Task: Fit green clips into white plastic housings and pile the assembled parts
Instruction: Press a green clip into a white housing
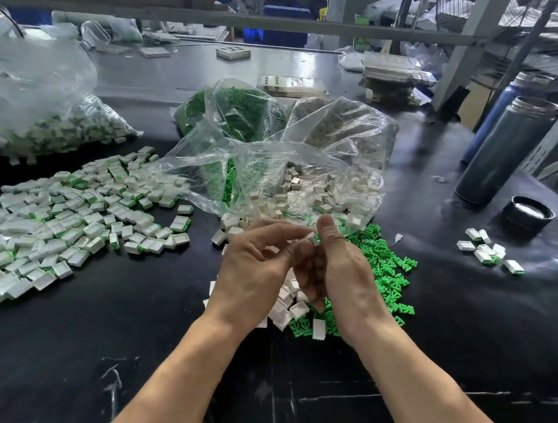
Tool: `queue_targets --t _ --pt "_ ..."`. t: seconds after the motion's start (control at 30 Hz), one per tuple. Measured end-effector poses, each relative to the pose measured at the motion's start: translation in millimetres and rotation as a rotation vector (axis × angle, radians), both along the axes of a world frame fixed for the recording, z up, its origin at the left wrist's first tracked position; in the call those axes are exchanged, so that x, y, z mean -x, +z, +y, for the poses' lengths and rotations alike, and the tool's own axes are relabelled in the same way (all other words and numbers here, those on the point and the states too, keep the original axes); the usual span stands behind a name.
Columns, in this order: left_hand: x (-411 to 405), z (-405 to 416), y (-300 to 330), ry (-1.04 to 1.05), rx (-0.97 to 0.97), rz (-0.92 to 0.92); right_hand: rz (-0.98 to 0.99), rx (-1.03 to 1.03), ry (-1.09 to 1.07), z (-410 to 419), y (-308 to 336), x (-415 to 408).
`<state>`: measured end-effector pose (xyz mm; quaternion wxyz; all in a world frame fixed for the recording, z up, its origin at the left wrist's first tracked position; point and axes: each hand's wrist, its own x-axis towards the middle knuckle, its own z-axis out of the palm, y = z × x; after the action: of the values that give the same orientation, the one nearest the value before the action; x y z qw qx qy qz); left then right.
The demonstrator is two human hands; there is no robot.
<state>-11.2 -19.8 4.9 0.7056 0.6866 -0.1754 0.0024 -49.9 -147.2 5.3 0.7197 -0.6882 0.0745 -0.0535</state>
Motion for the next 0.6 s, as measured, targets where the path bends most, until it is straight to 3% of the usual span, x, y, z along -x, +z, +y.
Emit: queue_targets --t 0.13,0.6 --pt "1.0 -2.0 -0.9 -0.037 -0.03 0.0 0.001 0.054 -0.053 1.5 1.8 -0.5" --pt "2.9 -4.5 -3.5 -0.069 0.028 0.004 -0.006 -0.104 -0.087 6.8 -2.3 -3.3"
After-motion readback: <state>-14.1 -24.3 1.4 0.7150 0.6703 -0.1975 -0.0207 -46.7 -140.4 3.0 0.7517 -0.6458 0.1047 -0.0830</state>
